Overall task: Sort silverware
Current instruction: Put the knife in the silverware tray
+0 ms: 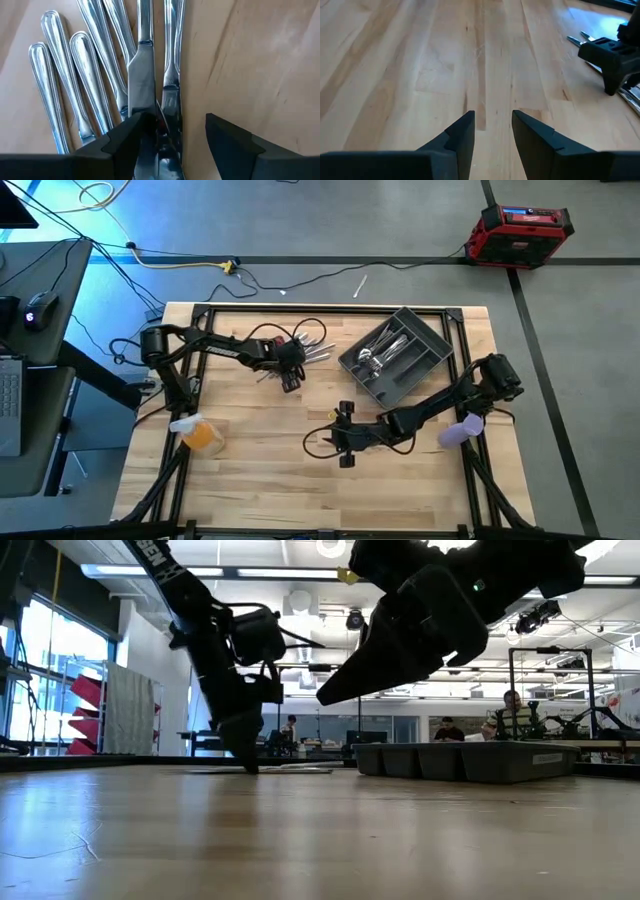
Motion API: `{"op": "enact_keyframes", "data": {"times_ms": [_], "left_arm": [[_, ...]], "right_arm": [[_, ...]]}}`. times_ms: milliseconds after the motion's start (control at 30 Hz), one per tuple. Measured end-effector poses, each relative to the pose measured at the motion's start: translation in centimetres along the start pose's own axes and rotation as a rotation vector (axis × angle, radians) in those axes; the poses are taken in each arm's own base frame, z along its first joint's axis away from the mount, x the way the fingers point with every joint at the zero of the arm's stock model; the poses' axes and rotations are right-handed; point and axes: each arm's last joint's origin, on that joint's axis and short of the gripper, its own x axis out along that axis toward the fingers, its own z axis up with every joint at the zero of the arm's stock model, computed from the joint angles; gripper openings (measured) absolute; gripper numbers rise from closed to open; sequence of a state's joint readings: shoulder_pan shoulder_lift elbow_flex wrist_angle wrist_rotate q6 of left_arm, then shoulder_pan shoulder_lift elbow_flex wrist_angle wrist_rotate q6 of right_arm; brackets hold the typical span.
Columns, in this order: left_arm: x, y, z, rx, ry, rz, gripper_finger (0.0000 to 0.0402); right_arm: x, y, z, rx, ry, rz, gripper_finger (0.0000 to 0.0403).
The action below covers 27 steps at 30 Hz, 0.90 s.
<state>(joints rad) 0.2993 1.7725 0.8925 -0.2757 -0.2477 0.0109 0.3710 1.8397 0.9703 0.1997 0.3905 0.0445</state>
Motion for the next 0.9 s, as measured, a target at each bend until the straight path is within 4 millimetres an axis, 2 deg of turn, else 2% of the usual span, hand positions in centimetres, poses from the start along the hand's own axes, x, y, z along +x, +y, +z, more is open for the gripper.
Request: {"op": "enact_keyframes", "data": {"times_ms": [133, 267, 400, 500, 600, 667, 800, 900], "left_arm": [[0.2, -0.1, -0.2, -0.019, 0.014, -0.028, 0.018], [0.0, -0.5, -0.3, -0.048, 0.034, -0.066, 0.0135], [-1.5, -1.6, -0.6, -0.037, 0.039, -0.097, 0.0083], [-3.2, -2.6, -0.6, -0.01, 0.017, -0.143, 0.0064], [-5.0, -3.0, -0.2, 0.001, -0.055, -0.152, 0.0059], [-5.5, -3.0, 0.1, -0.001, -0.087, -0.152, 0.006], [-5.1, -2.8, 0.3, -0.013, -0.102, -0.148, 0.0079], [-3.9, -2.6, 0.0, -0.02, -0.054, -0.122, 0.0111]], "right_arm": [[0.0, 0.0, 0.0, -0.008, 0.0, 0.007, 0.0117], [0.0, -0.1, 0.0, -0.024, 0.003, 0.007, 0.0118], [0.0, -0.1, -0.2, -0.032, 0.02, 0.008, 0.0118], [0.0, -0.1, -0.3, -0.035, 0.028, 0.011, 0.0118], [0.0, -0.1, -0.3, -0.035, 0.031, 0.011, 0.0118], [0.1, -0.2, -0.3, -0.039, 0.031, 0.01, 0.0118], [0.2, -0.5, -0.3, -0.047, 0.033, 0.013, 0.0118], [0.2, -0.6, -0.3, -0.046, 0.034, 0.012, 0.0118]]}}
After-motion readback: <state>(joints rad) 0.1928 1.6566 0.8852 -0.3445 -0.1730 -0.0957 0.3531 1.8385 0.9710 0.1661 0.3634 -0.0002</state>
